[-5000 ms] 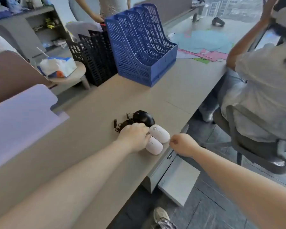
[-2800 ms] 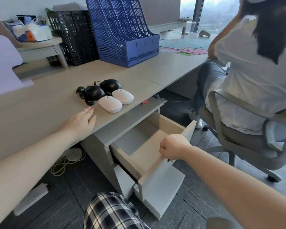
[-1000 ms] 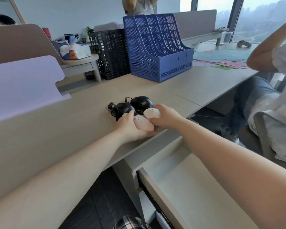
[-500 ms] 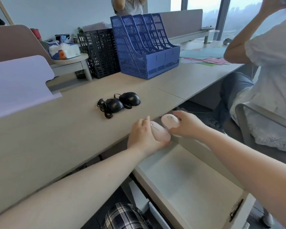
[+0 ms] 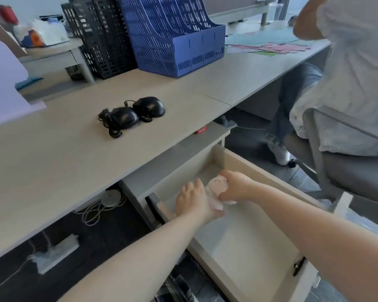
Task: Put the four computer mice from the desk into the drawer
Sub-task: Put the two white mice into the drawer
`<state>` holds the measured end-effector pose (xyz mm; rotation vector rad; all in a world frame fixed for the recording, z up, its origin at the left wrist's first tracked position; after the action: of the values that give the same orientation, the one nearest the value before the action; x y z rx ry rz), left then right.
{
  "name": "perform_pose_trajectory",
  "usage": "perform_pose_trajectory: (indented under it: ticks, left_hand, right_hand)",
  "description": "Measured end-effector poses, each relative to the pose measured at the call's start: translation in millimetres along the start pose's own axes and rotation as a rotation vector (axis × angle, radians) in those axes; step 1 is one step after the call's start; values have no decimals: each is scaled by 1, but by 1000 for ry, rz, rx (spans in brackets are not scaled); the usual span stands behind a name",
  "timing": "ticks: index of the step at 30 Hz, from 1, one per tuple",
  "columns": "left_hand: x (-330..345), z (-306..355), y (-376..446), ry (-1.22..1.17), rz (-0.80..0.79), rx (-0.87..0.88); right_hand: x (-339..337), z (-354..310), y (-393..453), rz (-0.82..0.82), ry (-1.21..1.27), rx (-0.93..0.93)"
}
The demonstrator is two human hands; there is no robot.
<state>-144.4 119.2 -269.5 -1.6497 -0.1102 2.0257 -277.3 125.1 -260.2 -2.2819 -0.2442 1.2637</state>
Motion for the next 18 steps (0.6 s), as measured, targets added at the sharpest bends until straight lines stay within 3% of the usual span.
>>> perform_pose_trajectory:
  ticks: [18]
  left_hand:
    - [40, -2, 20, 92, -169, -67]
  right_hand:
    - [33, 21, 29, -41, -152, -24]
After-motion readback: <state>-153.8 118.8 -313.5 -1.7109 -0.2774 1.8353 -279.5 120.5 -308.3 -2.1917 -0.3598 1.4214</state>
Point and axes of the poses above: each hand's wrist, its own y-axis towards the middle knuckle, its own x-axis out of the palm, z = x × y, the point moved 3 cm from there along y, towards the middle knuckle, and after that the axes turned 9 degrees about -z, right-handed, at the moved point
